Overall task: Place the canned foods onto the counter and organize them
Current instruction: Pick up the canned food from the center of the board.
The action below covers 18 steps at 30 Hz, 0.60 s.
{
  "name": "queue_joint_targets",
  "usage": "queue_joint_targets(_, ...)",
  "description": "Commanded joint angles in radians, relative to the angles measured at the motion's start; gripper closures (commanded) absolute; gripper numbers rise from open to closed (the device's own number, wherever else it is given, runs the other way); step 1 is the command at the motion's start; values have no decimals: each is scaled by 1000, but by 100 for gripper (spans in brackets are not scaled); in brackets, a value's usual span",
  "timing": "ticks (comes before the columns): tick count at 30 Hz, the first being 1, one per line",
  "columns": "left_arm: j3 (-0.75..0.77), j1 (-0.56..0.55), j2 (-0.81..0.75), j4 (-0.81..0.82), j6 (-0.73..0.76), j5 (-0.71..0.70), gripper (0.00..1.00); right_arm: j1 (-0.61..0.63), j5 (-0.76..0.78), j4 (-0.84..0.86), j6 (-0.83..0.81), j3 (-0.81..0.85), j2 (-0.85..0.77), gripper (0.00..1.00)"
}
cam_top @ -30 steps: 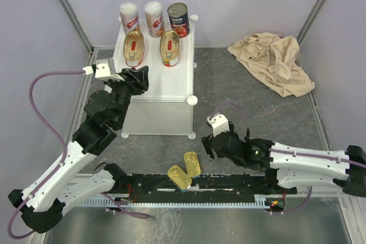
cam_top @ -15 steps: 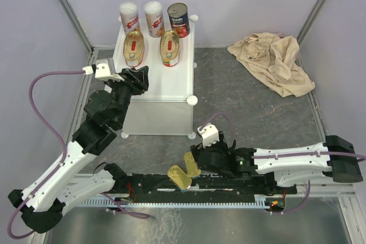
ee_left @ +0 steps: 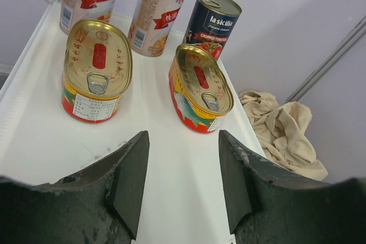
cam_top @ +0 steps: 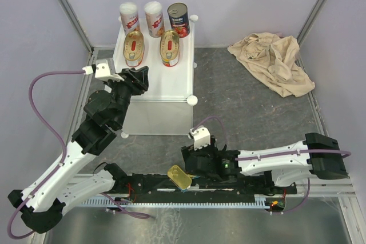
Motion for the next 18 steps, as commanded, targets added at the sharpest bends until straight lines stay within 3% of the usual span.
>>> queue_joint_targets(1,52,-3,-11,10,11,-22,42,8,24,39,64,39,32,9)
queue_joint_targets(18,55,-4,10,0,16,-22,42,8,-27,71,75,19,93,9)
